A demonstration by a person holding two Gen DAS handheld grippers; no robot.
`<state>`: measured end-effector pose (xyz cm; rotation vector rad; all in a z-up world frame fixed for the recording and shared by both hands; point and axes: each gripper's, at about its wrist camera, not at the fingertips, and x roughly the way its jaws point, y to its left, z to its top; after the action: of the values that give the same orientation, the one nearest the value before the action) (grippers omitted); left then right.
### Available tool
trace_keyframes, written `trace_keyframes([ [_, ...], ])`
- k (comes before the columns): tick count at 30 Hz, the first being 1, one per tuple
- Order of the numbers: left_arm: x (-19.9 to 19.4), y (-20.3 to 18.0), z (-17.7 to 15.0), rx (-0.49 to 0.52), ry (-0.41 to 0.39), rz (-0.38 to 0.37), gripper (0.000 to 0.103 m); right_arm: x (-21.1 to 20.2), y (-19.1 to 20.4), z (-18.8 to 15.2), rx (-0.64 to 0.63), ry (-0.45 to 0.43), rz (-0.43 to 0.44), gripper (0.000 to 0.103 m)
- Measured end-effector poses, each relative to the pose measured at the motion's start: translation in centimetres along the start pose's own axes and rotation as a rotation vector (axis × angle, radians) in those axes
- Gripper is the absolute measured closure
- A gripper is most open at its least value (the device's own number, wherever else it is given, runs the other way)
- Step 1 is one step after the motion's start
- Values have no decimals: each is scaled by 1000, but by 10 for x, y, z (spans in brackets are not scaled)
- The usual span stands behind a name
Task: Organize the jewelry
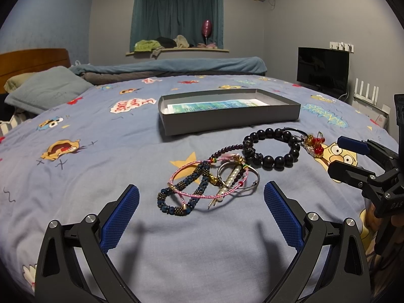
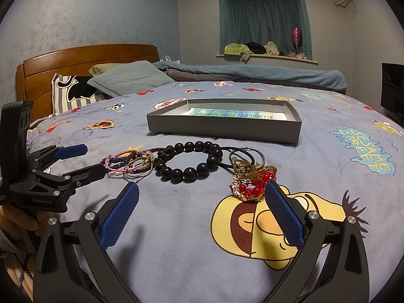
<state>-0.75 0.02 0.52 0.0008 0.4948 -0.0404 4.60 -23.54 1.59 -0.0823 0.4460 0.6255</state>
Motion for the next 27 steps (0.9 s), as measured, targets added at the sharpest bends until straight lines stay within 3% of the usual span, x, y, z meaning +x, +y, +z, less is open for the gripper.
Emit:
trace_keyframes([
  [18,1,0,0,-3,2,0,5,-1,-1,1,3,1,-4,5],
  [27,5,4,8,-13,-7,-45,5,-1,-17,4,46,7,-33,5],
])
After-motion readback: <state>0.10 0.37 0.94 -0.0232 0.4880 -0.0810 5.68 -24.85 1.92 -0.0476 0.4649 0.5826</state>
